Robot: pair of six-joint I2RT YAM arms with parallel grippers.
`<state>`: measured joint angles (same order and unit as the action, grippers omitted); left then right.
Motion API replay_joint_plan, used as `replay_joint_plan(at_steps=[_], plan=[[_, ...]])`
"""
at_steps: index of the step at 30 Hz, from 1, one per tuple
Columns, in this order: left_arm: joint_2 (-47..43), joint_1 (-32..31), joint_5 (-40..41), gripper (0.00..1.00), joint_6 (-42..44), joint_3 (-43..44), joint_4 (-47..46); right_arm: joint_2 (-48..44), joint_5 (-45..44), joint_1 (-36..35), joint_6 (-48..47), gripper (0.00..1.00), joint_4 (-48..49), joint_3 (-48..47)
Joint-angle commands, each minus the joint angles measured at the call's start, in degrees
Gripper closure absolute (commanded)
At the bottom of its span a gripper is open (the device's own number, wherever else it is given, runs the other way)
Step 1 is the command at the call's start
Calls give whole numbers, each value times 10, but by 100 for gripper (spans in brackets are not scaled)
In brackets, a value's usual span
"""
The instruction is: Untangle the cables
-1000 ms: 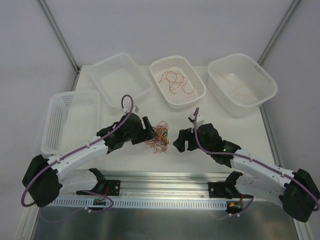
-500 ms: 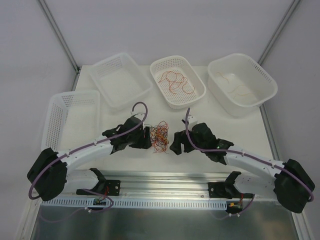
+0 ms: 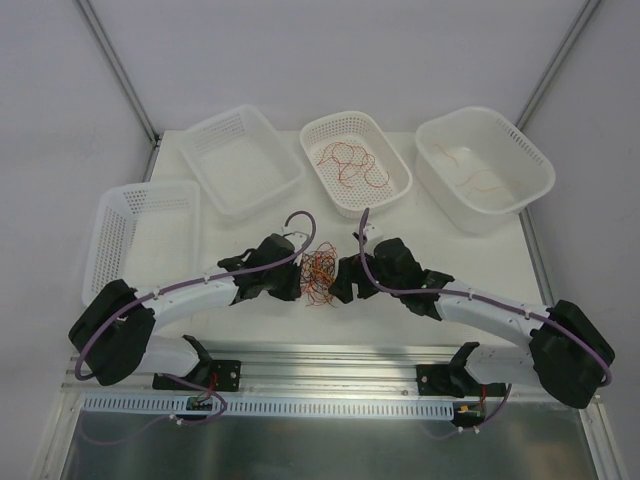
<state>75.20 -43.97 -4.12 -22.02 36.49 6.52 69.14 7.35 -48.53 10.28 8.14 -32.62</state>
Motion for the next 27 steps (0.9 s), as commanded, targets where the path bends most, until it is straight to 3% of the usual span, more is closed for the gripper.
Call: replay_joint_plan(at_steps=[1,10,13,14,16,20,23,27], plan=[[-8,-8,-28,100,15,11,-27,32,13,-2,18,18,41,-42],[-111,-9,-68,100,-1,-8,-24,139,10,-2,47,24,70,-83],[-158,-9,-76,100,-8,-7,-8,163,-1,-2,47,35,75,-94],[-172,-9,-78,100,-9,-5,-2,165,-4,2,49,46,76,-95],[-210,-9,-78,100,-14,6,22,173,-11,5,51,57,78,-95],[-277,-9,-54,100,-22,46,67,170,-25,26,60,89,76,-77],[-324,-9,-21,100,-27,90,106,150,-40,50,65,99,65,-53],[-357,-8,96,100,-30,161,180,102,-59,89,68,99,25,-25]])
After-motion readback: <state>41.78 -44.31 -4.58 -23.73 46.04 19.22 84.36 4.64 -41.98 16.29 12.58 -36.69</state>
